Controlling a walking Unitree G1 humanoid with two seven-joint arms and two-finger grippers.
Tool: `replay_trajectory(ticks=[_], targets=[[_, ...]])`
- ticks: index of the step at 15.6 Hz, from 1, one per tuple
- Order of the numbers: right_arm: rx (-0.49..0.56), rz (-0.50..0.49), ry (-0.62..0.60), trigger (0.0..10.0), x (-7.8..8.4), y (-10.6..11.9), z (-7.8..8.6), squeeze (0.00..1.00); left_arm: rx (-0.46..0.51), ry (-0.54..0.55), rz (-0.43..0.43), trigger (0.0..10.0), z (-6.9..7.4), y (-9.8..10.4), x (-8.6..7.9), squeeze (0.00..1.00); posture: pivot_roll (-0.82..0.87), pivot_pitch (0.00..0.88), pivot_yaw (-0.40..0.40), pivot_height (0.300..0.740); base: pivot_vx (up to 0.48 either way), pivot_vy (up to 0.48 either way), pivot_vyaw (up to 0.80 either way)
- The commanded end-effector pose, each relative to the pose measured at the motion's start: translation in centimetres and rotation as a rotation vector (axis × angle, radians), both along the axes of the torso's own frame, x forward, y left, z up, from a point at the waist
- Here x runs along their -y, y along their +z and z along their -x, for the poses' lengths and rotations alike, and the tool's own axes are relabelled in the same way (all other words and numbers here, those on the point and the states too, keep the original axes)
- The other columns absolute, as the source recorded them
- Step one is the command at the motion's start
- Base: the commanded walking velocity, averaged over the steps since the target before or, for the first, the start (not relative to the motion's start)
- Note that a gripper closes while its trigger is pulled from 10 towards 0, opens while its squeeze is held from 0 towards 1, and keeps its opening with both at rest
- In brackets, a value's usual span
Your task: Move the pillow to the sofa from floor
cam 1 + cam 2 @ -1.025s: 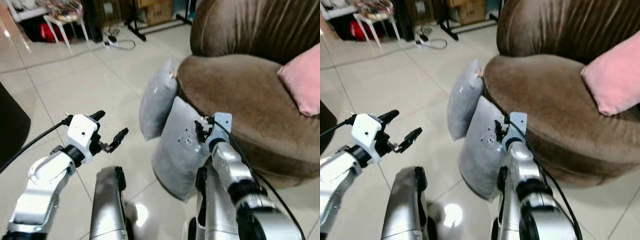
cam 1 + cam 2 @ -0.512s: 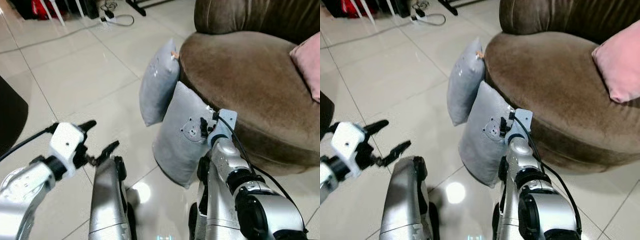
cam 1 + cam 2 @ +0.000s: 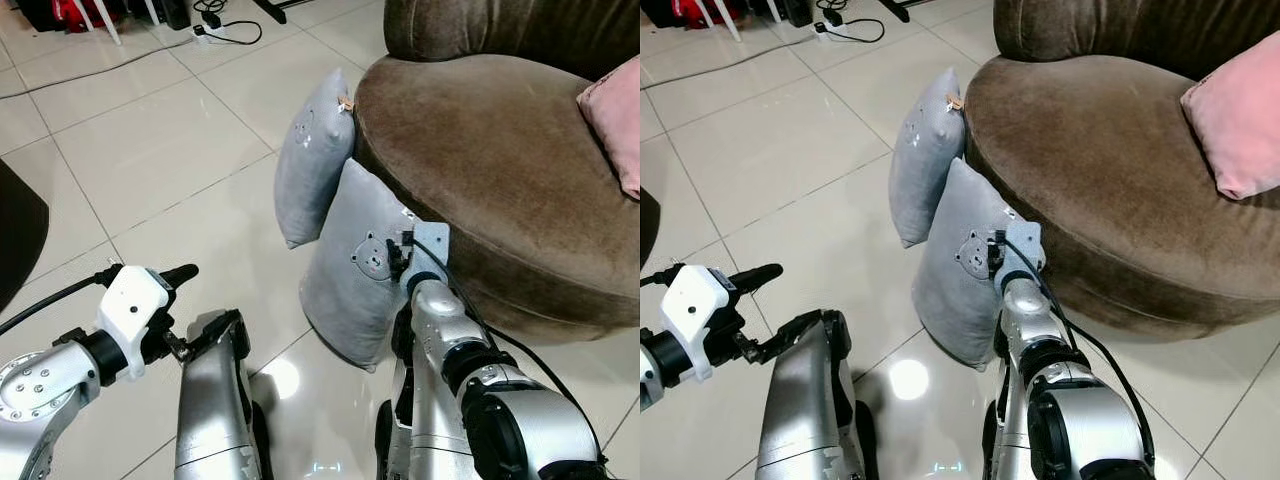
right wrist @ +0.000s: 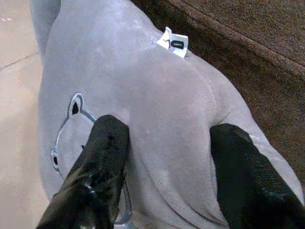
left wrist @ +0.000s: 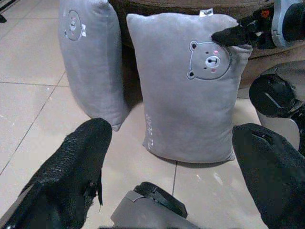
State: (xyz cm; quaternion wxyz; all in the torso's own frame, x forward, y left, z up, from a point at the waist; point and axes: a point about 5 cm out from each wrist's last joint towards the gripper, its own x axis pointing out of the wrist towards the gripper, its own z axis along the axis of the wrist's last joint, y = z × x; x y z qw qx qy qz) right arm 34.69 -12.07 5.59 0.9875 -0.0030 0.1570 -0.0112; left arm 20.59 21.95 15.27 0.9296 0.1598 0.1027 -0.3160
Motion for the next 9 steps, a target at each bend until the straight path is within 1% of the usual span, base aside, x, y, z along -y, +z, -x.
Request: replay_trajectory(ticks=[1, 4, 7, 9], targets=[[-0.052, 0.055, 0.026, 0.0, -0.5, -1.1, 0.7, 0.0, -0.01, -0.012, -0.021, 10.0, 0.3, 0.0, -0.2, 0.0, 0.17, 0.172, 0.019, 0.433, 0.0, 0.0, 0.0], [-0.085, 0.12, 0.054, 0.0, -0.6, -1.8, 1.2, 0.0, -0.014, -0.022, -0.034, 10.0, 0.4, -0.1, -0.2, 0.0, 0.16, 0.155, 0.022, 0.433, 0.0, 0.0, 0.0], [-0.116, 0.154, 0.083, 0.0, -0.9, -2.2, 1.4, 0.0, -0.02, -0.038, -0.037, 10.0, 0.3, 0.0, -0.1, 0.0, 0.16, 0.153, 0.022, 0.433, 0.0, 0.0, 0.0], [-0.127, 0.168, 0.097, 0.0, -1.0, -2.4, 1.6, 0.0, -0.04, -0.06, -0.028, 10.0, 0.5, -0.2, 0.2, 0.0, 0.16, 0.15, 0.021, 0.433, 0.0, 0.0, 0.0]])
